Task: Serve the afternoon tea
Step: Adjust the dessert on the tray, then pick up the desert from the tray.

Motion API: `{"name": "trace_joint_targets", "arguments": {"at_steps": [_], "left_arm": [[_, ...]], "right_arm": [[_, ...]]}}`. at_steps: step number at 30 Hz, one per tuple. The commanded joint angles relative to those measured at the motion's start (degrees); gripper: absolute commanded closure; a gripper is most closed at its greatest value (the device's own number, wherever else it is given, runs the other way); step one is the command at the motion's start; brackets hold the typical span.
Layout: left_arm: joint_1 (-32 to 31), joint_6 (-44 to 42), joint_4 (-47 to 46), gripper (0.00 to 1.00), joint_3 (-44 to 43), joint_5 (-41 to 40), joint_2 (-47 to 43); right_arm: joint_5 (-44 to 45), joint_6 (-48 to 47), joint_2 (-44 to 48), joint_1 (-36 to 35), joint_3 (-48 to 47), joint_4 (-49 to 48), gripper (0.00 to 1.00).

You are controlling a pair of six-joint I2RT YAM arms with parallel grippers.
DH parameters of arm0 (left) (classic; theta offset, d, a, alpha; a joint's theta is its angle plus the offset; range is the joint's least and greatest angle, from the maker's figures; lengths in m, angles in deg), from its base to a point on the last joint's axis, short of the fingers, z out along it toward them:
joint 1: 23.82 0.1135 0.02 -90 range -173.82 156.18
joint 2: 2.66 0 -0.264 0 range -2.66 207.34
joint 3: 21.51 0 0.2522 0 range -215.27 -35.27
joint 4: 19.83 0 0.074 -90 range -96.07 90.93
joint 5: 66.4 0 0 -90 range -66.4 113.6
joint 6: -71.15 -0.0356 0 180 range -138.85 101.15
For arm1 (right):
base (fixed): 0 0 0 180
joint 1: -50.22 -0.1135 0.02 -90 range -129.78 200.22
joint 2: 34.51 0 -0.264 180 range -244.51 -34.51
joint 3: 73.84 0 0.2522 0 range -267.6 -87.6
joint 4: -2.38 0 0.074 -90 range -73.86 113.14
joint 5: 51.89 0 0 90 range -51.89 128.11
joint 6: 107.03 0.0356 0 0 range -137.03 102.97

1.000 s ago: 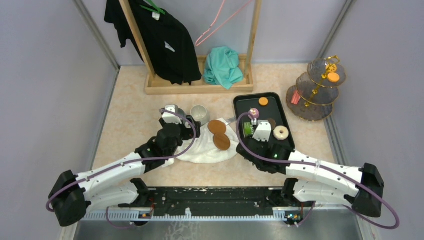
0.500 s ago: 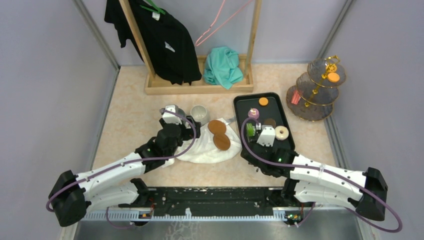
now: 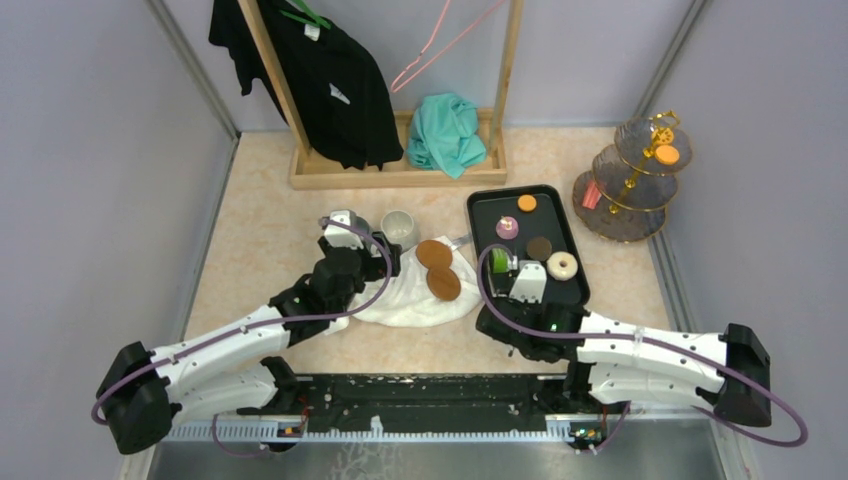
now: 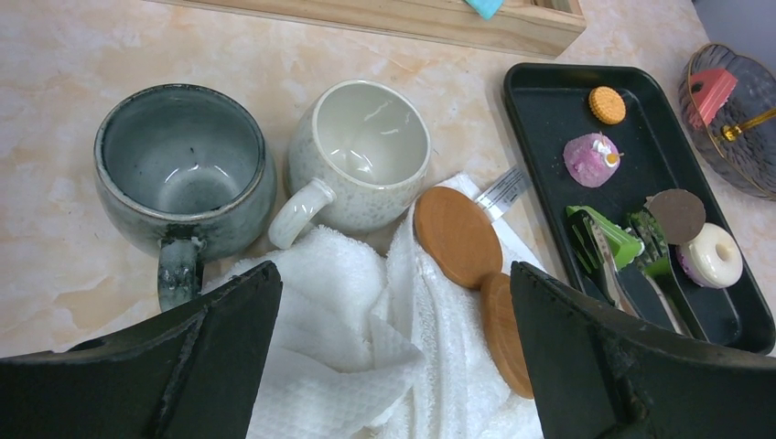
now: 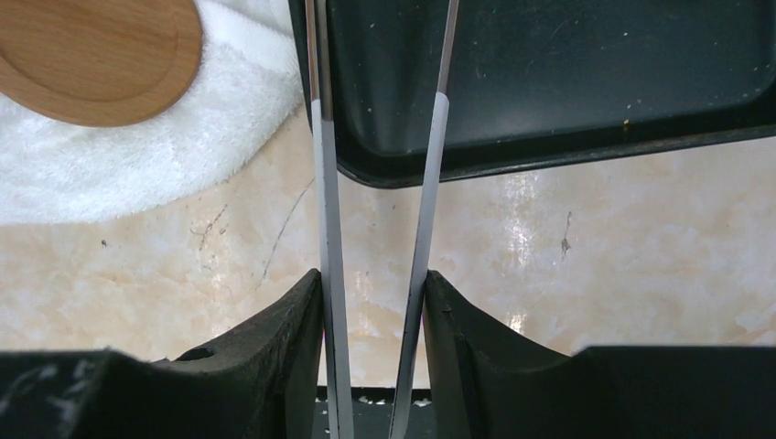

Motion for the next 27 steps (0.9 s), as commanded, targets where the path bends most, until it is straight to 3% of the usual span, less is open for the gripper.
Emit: {"name": "trace_joint_targets", "arguments": {"at_steps": [1, 3, 7, 10, 19, 27], "left_arm": [[-0.2, 0.2, -0.2, 0.01, -0.2, 0.3, -1.2], [-0.2, 0.3, -0.3, 0.01, -0.2, 0.4, -1.1], [-0.3, 0.5, -0.3, 0.01, 0.2, 0.5, -1.3], [-0.2, 0.5, -0.5, 0.01, 0.4, 0.6, -1.5], [-0.2, 0.6, -0.6, 0.01, 0.5, 0.5, -2.0], [-0.2, 0.1, -1.4, 0.01, 0.4, 0.7, -1.9]], "right_arm": [[1.4, 3.3, -0.4, -1.7, 0.2, 0.5, 0.62], [1.5, 3.4, -0.6, -1.7, 0.2, 0.6, 0.67], [1.9, 4.3, -0.3, -2.3, -0.3, 1.6, 0.91], [2.6, 5.4, -0.3, -2.7, -0.5, 2.8, 1.00], [7.7, 10.3, -1.2, -7.2, -5.0, 8.6, 1.00], [12.4, 20.5, -4.5, -12.8, -10.4, 19.0, 1.00]]}}
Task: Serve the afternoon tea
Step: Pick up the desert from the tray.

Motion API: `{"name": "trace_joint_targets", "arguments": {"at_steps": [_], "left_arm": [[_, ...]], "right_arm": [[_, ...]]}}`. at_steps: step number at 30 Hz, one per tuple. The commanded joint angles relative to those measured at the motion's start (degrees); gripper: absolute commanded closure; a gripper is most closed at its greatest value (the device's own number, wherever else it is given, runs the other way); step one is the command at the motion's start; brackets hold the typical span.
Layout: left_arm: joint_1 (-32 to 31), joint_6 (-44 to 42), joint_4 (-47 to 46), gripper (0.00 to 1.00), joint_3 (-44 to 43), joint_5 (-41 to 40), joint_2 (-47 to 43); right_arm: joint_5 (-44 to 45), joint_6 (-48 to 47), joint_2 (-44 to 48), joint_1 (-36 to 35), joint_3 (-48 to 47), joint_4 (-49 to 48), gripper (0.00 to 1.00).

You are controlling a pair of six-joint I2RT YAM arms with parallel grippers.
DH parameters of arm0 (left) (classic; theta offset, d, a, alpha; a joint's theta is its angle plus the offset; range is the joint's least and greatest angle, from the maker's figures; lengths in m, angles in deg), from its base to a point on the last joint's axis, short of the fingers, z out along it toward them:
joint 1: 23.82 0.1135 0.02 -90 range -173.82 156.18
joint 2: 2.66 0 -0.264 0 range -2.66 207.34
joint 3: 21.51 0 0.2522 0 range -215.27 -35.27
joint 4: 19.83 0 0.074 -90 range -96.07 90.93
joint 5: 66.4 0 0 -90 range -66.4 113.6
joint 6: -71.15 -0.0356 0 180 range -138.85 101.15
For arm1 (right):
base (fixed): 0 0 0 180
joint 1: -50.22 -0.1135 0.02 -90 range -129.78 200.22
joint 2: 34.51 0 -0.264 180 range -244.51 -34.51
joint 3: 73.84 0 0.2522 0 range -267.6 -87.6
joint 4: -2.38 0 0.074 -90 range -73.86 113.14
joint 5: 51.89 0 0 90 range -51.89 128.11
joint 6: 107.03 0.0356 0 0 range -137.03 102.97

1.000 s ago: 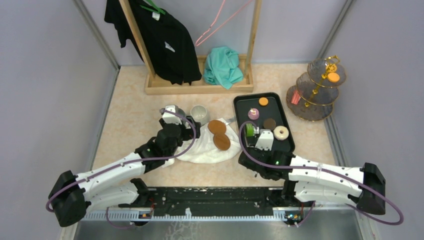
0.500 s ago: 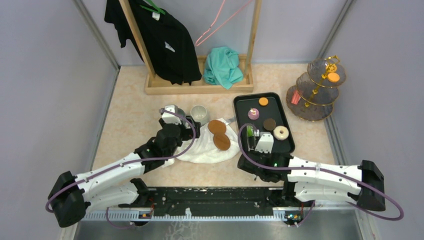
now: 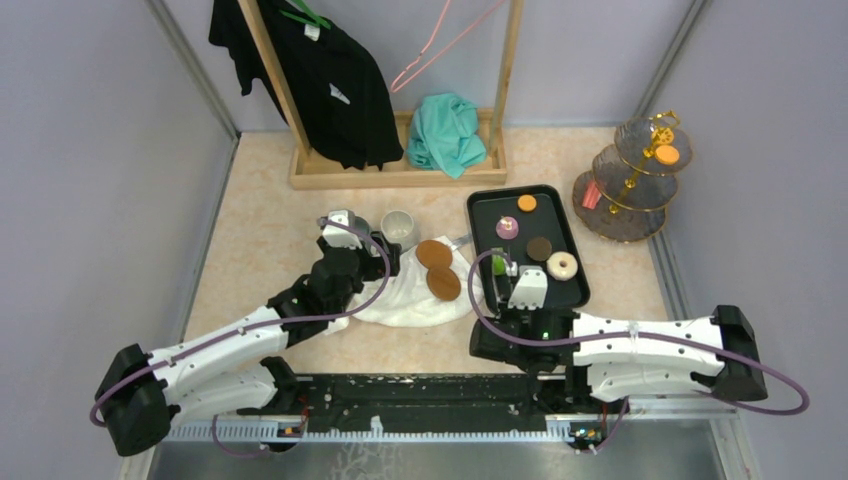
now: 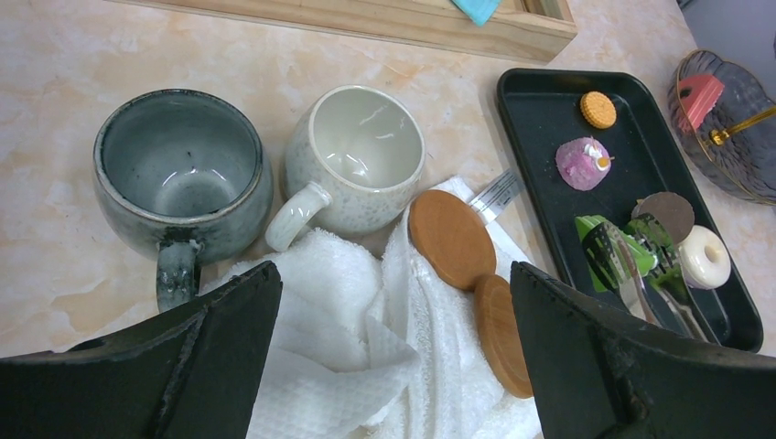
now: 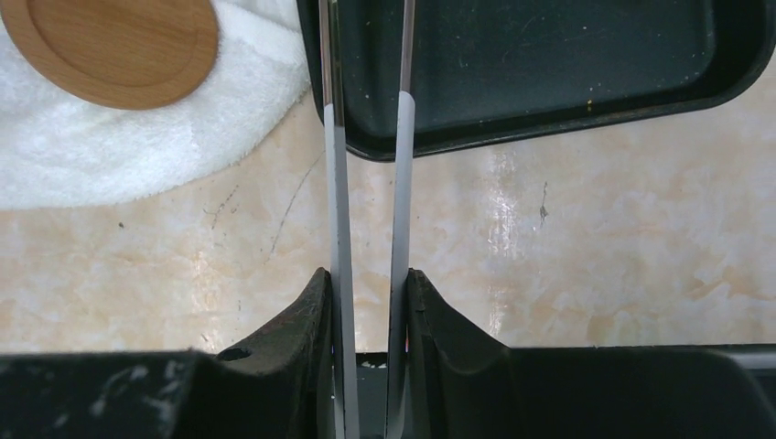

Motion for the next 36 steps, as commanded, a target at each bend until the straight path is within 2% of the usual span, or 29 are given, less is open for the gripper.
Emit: {"name": "trace_joint_targets", "arguments": {"at_steps": [1, 6, 13, 24, 28, 32, 36], "left_arm": [[-0.2, -0.1, -1.4, 0.01, 0.3, 0.5, -0.9], [-0.3, -0.5, -1.7, 0.01, 0.6, 0.5, -1.5], [-0.2, -1.0, -2.6, 0.01, 0.0, 1.0, -1.1], [-0.2, -1.2, -3.9, 0.01, -0.5, 2.2, -0.2], [-0.2, -1.4, -3.9, 0.01, -1.0, 2.6, 0.2], [-0.2, -1.8, -3.8, 0.01, -1.5, 2.5, 0.3], [-0.2, -2.3, -3.5, 0.01, -2.1, 2.1, 0.3]], "right_arm": [[6.4, 7.4, -0.9, -1.8, -4.3, 6.7, 1.00], [8.5, 11.9, -0.3, -1.9, -5.2, 10.5, 1.00], [13.4, 20.8, 0.1, -1.9, -8.9, 21.3, 1.00], [14.6, 22.0, 4.0, 3.2, -7.4, 21.4, 1.00], [15.4, 15.1, 2.6, 7.8, -7.9, 16.3, 1.00], [13.5, -0.6, 2.6, 14.8, -7.6, 2.2, 1.00], [11.1, -11.2, 1.3, 22.0, -8.2, -6.8, 1.00]]}}
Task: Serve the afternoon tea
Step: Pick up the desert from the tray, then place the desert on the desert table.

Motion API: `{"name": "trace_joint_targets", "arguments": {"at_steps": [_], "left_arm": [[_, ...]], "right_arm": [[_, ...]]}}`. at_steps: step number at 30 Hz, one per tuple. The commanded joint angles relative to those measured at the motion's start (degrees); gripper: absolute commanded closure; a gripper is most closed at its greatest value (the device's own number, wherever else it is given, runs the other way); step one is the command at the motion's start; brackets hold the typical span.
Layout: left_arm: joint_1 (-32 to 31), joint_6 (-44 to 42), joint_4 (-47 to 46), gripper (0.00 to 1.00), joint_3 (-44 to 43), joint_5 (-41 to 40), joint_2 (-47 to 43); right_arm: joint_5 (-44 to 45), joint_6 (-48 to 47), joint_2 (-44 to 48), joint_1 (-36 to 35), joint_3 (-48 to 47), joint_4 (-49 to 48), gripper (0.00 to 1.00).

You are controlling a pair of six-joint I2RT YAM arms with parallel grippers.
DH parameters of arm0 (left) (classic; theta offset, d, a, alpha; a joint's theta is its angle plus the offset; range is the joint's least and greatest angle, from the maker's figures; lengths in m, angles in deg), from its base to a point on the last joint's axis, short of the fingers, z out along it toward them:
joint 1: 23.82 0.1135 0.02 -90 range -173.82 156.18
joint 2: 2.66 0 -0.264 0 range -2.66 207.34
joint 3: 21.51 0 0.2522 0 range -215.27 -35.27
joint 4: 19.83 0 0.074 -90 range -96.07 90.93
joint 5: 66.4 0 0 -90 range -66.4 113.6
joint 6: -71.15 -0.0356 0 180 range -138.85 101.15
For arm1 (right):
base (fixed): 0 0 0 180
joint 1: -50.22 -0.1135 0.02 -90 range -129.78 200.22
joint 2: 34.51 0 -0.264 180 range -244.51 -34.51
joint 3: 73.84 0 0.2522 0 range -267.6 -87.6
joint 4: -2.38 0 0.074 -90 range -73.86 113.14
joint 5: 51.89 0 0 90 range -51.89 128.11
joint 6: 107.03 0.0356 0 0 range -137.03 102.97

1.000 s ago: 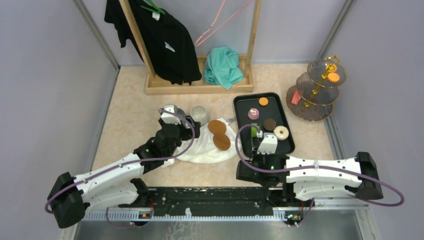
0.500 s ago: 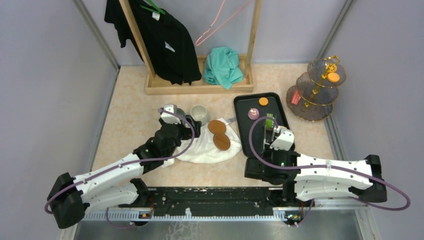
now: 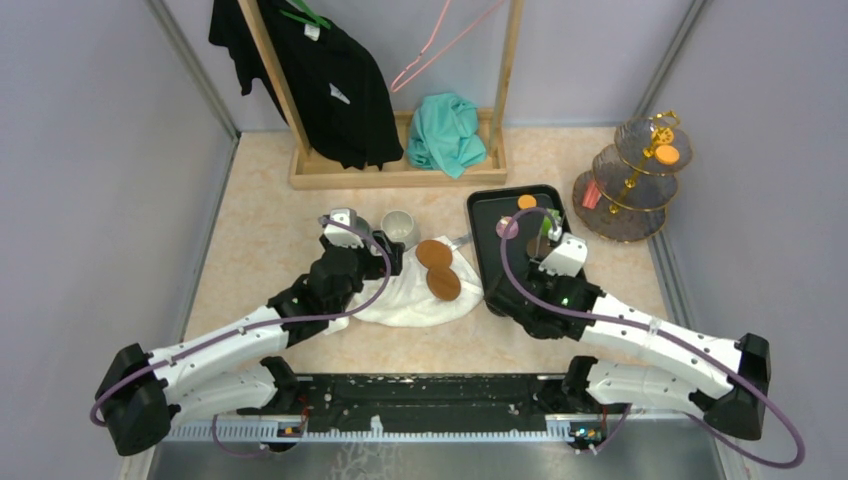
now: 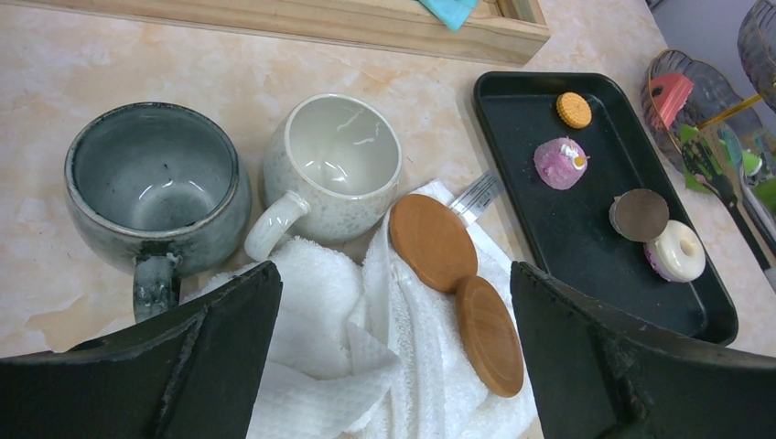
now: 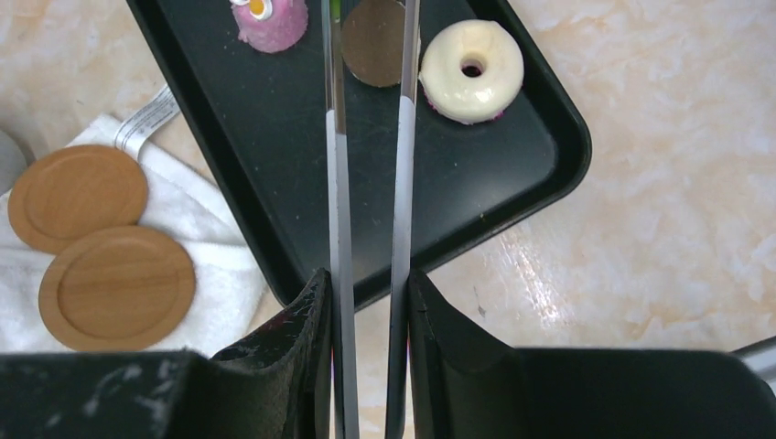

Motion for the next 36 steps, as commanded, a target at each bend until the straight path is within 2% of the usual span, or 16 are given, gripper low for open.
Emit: {"name": "trace_joint_targets", "arguments": {"at_steps": [1, 6, 16, 28, 36], "left_arm": [[-0.2, -1.2, -1.2, 0.01, -2.2, 0.1, 0.3], [-0.2, -1.3, -1.2, 0.01, -2.7, 0.2, 0.8], [-0.2, -1.6, -1.1, 0.01, -3.4, 0.4, 1.3], [-0.1, -1.9, -1.1, 0.01, -3.3, 0.4, 0.8], [-0.1, -1.9, -1.6, 0.01, -2.8, 0.8, 0.4]], "right_arm": [[0.6, -15.6, -1.4, 6.6, -1.8, -14.1, 1.00], [-3.6, -23.3, -2.4, 14.3, -1.5, -22.5, 1.00], [-8.2, -25.6, -7.8, 24.5, -0.8, -29.4, 1.00], [-11.3, -26.5, -7.0, 33.0, 0.6, -31.1, 1.00], [-10.5, -25.8, -4.0, 35.0, 1.9, -29.4, 1.00]]}}
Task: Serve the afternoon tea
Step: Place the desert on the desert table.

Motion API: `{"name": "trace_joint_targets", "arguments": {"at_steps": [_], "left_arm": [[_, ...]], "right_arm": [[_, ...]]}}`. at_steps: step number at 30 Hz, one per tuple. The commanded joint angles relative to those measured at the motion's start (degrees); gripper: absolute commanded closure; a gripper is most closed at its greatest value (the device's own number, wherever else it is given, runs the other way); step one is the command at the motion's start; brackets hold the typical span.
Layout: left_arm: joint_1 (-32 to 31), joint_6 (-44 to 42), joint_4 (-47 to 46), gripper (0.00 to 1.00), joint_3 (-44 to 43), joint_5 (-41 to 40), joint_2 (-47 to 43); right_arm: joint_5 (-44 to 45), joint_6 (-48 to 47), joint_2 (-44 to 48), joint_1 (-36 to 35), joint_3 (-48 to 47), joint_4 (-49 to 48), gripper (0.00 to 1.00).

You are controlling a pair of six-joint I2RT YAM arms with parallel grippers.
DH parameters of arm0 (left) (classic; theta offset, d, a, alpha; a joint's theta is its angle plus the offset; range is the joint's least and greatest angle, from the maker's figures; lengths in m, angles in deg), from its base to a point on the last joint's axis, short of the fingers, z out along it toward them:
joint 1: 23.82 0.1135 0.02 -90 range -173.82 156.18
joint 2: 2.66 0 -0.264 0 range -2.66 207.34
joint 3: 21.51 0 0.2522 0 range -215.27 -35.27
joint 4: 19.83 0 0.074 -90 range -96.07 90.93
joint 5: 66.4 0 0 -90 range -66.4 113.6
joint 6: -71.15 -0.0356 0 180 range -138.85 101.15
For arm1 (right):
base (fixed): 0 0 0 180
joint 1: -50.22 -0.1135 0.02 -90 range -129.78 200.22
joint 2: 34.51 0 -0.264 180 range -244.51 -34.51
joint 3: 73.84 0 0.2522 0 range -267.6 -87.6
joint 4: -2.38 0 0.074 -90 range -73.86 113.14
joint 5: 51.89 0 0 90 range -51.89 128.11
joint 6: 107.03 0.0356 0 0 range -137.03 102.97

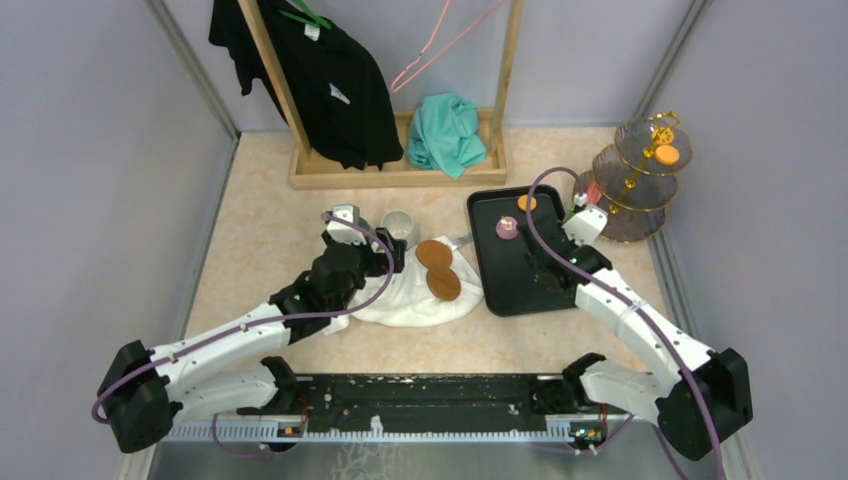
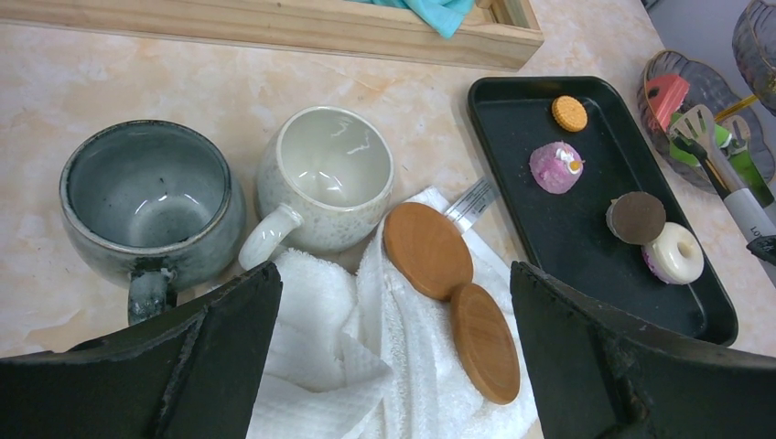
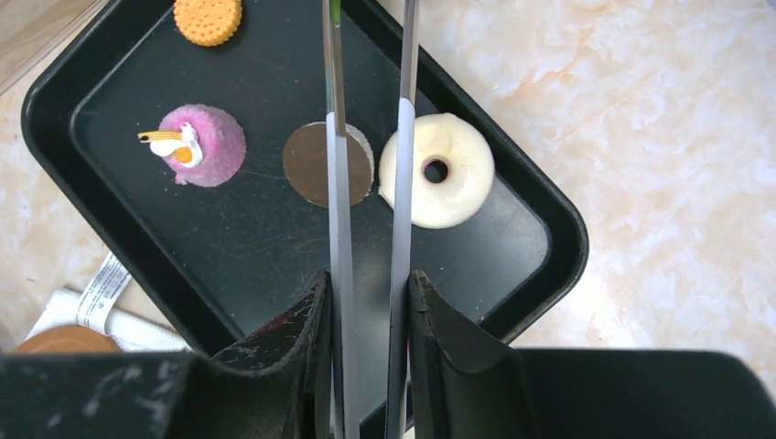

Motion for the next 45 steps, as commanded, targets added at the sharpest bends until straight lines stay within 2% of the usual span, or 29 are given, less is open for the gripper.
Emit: {"name": "trace_joint_targets", "arguments": {"at_steps": [1, 18, 31, 45], "left_arm": [[0.0, -0.4, -1.6, 0.01, -0.9, 0.6, -1.0], [0.1, -0.3, -3.6, 0.01, -0.2, 1.9, -1.1], [0.2, -0.4, -3.7, 0.01, -0.2, 1.8, -1.1], [0.2, -0.2, -2.6, 0.01, -0.7, 1.7, -0.9]], "right_arm": [[2.0, -0.3, 3.5, 1.7, 0.0, -1.5, 1.00], [-1.1, -4.8, 9.3, 12.0, 2.2, -0.9, 1.00], [-6.0, -10.1, 8.9, 20.6, 3.9, -6.3, 1.00], [-9.2, -14.5, 6.3, 26.6, 4.3, -12.2, 1.00]]}}
